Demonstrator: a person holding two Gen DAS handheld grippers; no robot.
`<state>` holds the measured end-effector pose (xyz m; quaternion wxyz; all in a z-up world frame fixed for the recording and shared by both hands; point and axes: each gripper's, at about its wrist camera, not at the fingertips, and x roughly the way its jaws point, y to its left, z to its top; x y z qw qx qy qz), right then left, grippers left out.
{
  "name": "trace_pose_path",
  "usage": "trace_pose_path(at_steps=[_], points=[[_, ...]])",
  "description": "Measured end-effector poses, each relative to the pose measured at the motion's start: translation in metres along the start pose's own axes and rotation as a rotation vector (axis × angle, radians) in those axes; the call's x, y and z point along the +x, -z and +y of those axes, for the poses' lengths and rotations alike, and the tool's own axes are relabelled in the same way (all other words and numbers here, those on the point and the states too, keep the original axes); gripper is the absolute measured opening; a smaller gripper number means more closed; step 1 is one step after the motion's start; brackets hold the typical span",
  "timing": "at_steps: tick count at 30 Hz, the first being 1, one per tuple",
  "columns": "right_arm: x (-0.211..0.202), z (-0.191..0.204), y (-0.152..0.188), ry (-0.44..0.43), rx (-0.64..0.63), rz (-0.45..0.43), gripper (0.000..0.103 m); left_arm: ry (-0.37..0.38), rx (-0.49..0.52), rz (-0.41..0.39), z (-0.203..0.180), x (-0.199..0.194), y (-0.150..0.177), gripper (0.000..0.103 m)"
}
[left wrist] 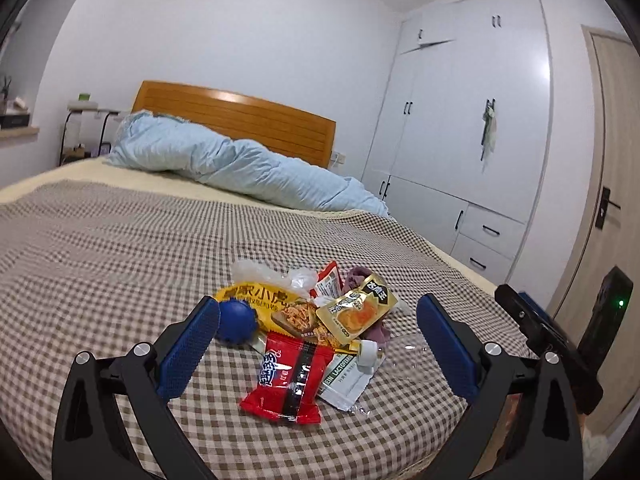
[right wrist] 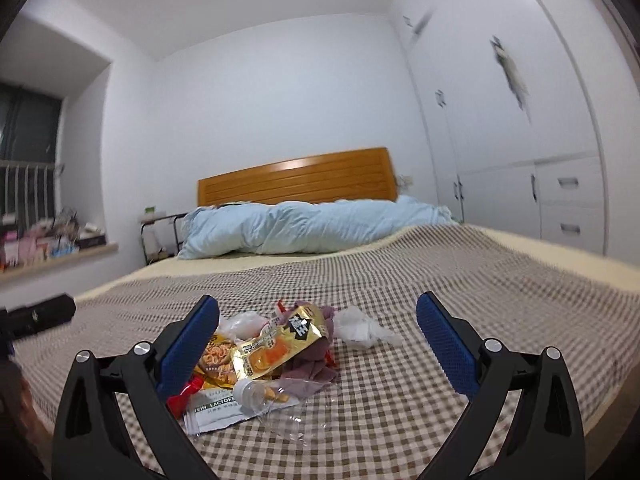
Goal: Collect trash
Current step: 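Reach the right gripper to the clear plastic bowl and close on it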
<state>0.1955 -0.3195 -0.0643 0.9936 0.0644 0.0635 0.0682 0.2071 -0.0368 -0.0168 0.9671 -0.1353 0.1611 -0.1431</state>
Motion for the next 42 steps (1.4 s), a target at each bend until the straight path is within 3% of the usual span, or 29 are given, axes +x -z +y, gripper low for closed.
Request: trace_pose_path(at_steps=[10,19,33,42], points=[[0.003,0.009,0.011,0.054,-0.016,0.03,0.095,0.008,0.014,0.064,-0.005,0.026,0.016,0.096],[0.007,0.009,0.02,0.051,-0.012,0.08,0.095,-0.031,0.091,0.065,-0.014,0.022,0.024,0.096],[0.002,0.015,0.023,0.033,-0.048,0.089,0.095,-0.054,0.109,0.097,-0.013,0.025,0.035,0.096],[0.039,0.001,0.041,0.057,0.041,0.27,0.095,-0.051,0.108,0.109,-0.015,0.028,0.037,0.096]])
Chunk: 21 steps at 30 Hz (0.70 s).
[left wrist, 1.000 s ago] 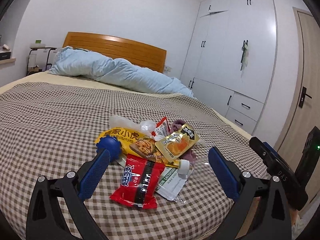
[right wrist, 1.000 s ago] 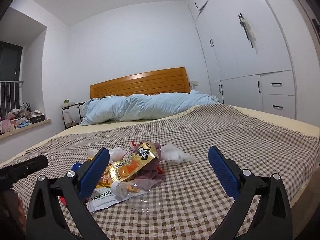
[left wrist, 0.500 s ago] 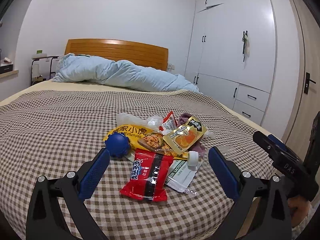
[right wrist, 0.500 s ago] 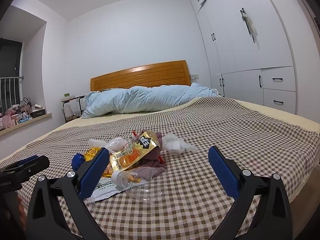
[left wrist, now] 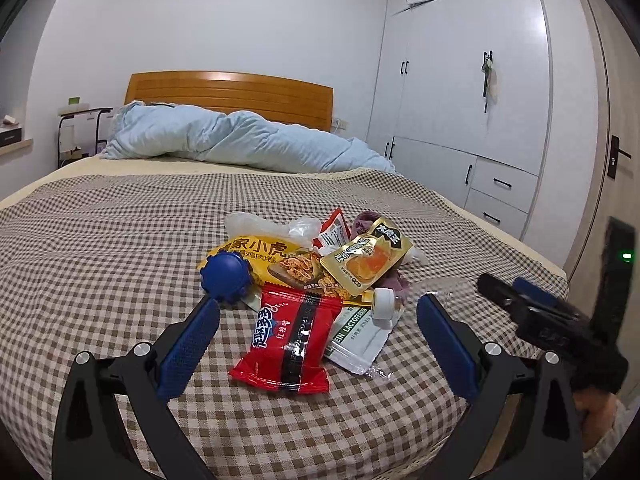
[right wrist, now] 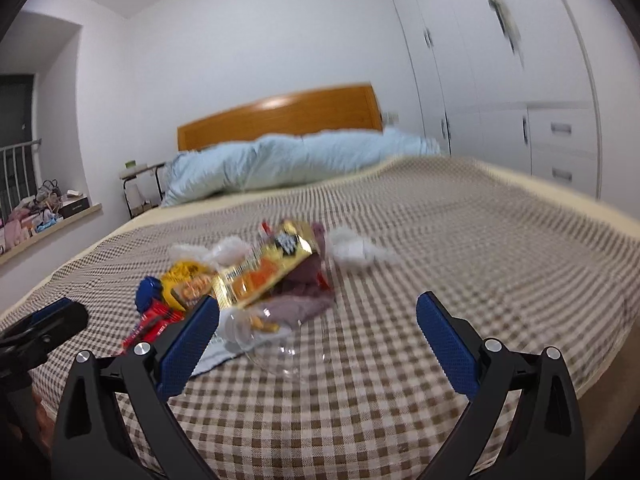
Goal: Collect trash
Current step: 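Reach the right gripper to the clear plastic bowl and close on it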
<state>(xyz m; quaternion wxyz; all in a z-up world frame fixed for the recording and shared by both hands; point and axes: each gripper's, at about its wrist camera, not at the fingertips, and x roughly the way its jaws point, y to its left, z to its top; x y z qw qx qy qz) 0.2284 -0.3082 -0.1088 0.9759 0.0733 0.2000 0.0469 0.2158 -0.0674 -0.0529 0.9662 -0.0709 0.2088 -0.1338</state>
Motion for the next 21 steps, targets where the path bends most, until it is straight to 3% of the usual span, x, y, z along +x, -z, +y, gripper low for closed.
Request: trace_pose_path(at_steps=[9,13,18,19,21], points=[[0.044,-0.009,-0.002,-0.051,0.117,0.136,0.095,0.017,-0.042,-0.007,0.005,0.0,-0.004,0.096],[0.064,-0.017,0.007,-0.111,0.244,0.219,0.095,0.029,-0.055,-0.007,0.006,0.0,-0.006,0.096],[0.07,-0.022,0.011,-0.133,0.313,0.221,0.095,0.041,-0.065,0.0,0.008,0.0,-0.007,0.096],[0.071,-0.021,0.011,-0.135,0.307,0.22,0.093,0.042,-0.065,0.001,0.008,0.0,-0.007,0.096],[0.073,-0.02,0.013,-0.199,0.338,0.22,0.074,0.042,-0.066,0.0,0.009,-0.001,-0.007,0.096]])
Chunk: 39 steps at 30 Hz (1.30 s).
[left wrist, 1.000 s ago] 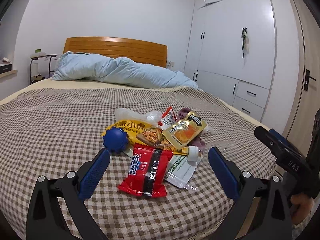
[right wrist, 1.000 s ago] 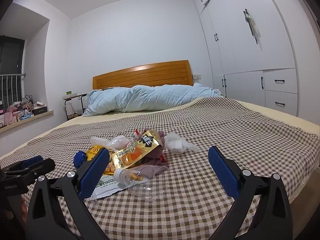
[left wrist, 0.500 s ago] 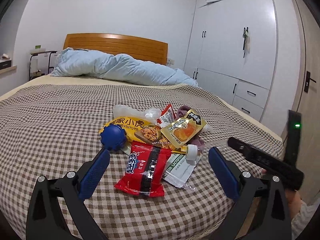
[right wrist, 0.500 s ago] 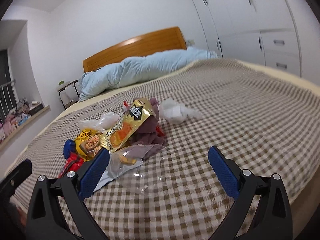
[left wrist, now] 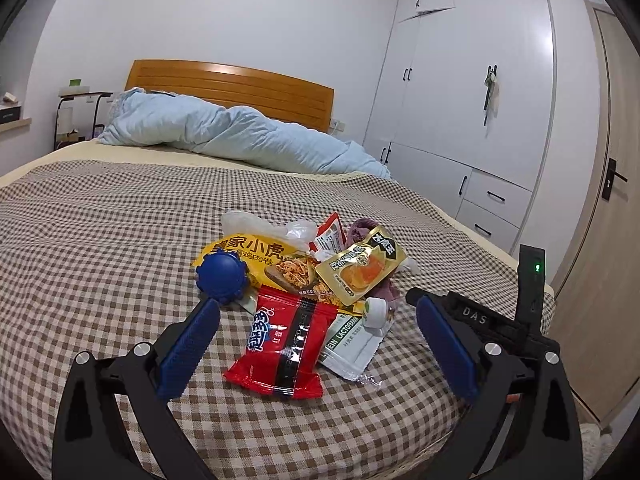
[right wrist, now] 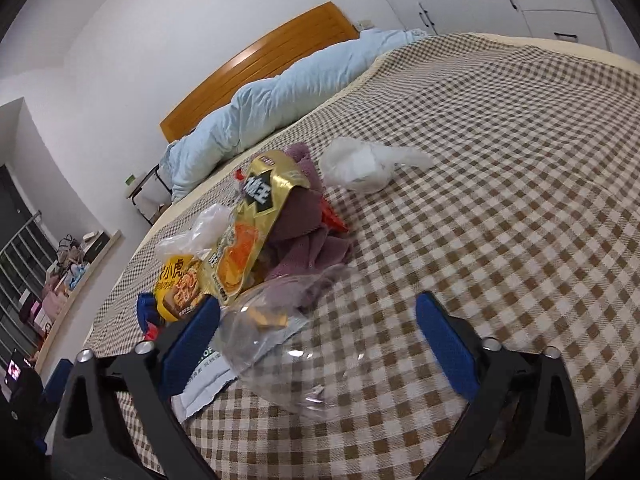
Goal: Collect trash
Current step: 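Reach the right gripper to the clear plastic bowl and close on it, then grasp the blue spiky ball with the left gripper while the right holds the bowl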
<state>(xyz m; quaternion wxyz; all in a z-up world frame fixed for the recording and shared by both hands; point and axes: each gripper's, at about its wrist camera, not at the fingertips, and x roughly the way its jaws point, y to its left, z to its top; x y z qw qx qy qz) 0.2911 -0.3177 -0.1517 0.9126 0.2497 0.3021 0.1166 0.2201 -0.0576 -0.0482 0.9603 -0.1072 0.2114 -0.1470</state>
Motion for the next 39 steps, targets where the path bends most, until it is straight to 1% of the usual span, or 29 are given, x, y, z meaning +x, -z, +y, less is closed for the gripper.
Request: trace_pose_path(at_steps=[3,6,8,11,16,20,26,30,33,39], points=[[0.002,0.001,-0.001,-0.012,0.008,0.006,0.072,0.003,-0.009,-0.003,0.002,-0.002,-0.001,0.096],[-0.002,0.003,-0.002,-0.002,-0.002,-0.014,0.07,0.006,-0.01,-0.004,0.002,-0.004,-0.001,0.096],[-0.009,0.007,-0.001,0.025,-0.036,-0.034,0.07,0.007,-0.006,-0.004,0.002,-0.004,-0.001,0.096],[-0.02,0.018,-0.001,0.093,-0.123,-0.084,0.07,0.007,0.0,-0.003,0.001,-0.004,0.0,0.096],[-0.036,0.03,-0.004,0.158,-0.232,-0.147,0.07,0.0,0.013,0.006,-0.002,-0.002,0.001,0.096],[-0.048,0.03,-0.008,0.185,-0.269,-0.185,0.07,-0.013,0.02,0.017,-0.001,-0.001,-0.001,0.096],[-0.063,0.026,-0.013,0.217,-0.296,-0.218,0.07,-0.07,0.044,0.032,0.007,0.006,-0.017,0.096],[-0.069,0.022,-0.018,0.227,-0.292,-0.234,0.07,-0.104,0.028,0.066,0.02,0.021,-0.03,0.096],[-0.074,0.02,-0.021,0.226,-0.289,-0.248,0.07,-0.129,-0.016,0.082,0.034,0.032,-0.037,0.096],[-0.079,0.015,-0.022,0.234,-0.281,-0.259,0.07,-0.155,-0.084,0.181,0.06,0.067,-0.043,0.096]])
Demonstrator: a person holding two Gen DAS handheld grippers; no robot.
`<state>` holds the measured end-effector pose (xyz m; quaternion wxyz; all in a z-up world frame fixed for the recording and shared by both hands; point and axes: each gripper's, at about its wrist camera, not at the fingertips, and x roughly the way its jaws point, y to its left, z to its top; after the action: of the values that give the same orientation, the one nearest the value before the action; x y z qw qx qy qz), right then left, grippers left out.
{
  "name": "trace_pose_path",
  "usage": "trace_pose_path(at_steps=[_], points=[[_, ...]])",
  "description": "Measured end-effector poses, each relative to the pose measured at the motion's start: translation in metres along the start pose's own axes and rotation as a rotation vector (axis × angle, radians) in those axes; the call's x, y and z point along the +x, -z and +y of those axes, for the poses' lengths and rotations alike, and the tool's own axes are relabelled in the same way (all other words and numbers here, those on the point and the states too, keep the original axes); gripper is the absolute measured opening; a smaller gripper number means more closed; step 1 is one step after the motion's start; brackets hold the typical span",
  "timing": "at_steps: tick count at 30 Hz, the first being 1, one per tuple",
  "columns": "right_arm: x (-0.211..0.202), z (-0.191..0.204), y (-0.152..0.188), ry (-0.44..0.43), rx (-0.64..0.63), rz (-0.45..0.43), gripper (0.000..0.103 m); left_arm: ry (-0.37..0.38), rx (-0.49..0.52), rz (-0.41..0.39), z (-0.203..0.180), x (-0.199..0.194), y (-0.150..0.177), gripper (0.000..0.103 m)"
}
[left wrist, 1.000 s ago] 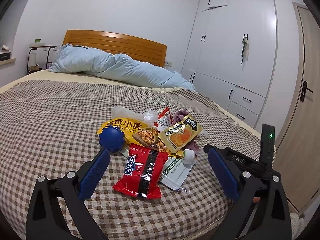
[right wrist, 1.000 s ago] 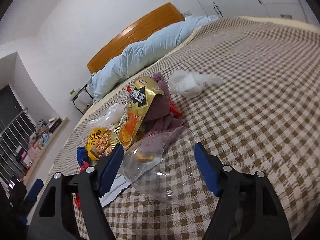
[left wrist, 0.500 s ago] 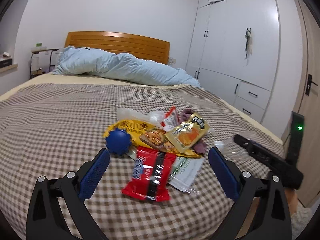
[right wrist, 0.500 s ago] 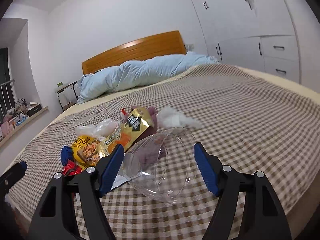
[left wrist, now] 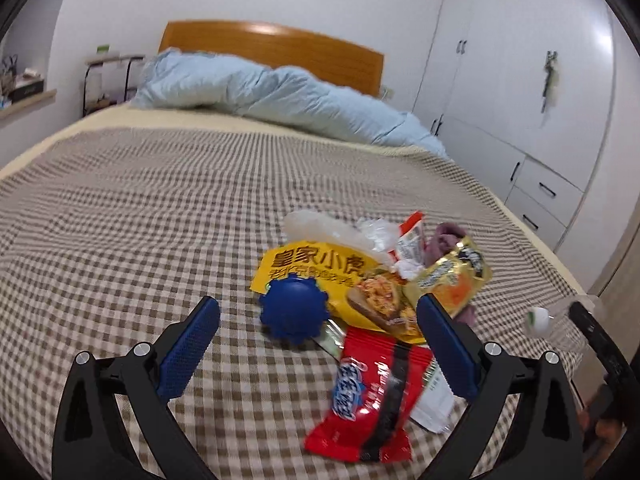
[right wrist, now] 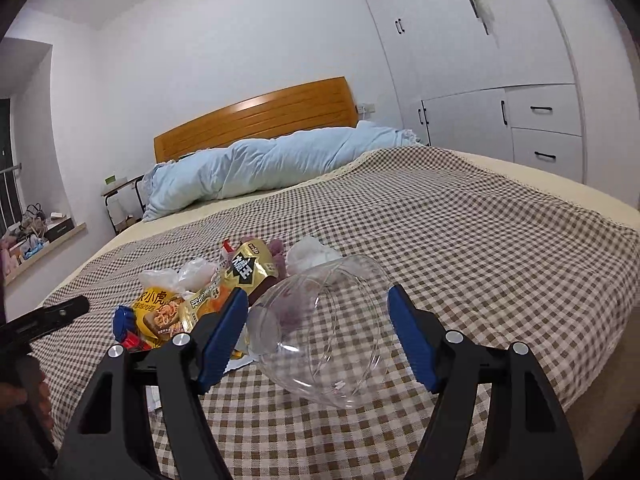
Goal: Collect trash
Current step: 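Grasp the blue spiky ball with the left gripper while the right holds the bowl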
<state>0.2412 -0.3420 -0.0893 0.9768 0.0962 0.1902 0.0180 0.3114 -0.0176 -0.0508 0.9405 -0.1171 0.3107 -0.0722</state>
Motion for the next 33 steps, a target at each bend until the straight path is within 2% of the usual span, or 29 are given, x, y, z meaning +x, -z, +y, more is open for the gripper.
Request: trace_pose_path(at_steps=[3,5,12,13,15,19,20,25,28,33], points=[[0.0,-0.002,0.0,0.003,0.005,-0.002,0.07,-0.031,-0.003,0.068,0.005,0.021,-0.004,0.094],[0.0,-0.002,0.0,0.002,0.009,-0.002,0.07,-0.05,-0.004,0.099,0.007,0.031,-0.005,0.086],[0.002,0.004,0.002,-0.001,0.002,0.0,0.07,-0.066,-0.004,0.162,0.009,0.059,-0.001,0.082],[0.003,0.005,0.002,0.0,-0.002,-0.001,0.07,-0.07,-0.006,0.164,0.008,0.061,0.0,0.079],[0.003,0.006,0.002,-0.001,-0.006,-0.002,0.07,-0.07,-0.025,0.167,0.009,0.064,0.002,0.067],[0.002,0.007,0.003,-0.003,-0.015,-0.003,0.07,-0.054,-0.039,0.164,0.01,0.066,0.003,0.056],[0.002,0.007,0.002,-0.002,-0.017,-0.003,0.07,-0.049,-0.041,0.158,0.01,0.065,0.003,0.051],[0.001,0.006,0.002,-0.002,-0.016,-0.004,0.07,-0.06,-0.016,0.13,0.005,0.054,0.007,0.051],[-0.001,0.006,0.002,-0.003,-0.016,-0.006,0.07,-0.049,-0.017,0.089,0.005,0.041,0.008,0.051],[-0.002,0.009,0.003,-0.002,-0.028,-0.005,0.07,-0.073,-0.027,0.031,0.009,0.025,0.003,0.051]])
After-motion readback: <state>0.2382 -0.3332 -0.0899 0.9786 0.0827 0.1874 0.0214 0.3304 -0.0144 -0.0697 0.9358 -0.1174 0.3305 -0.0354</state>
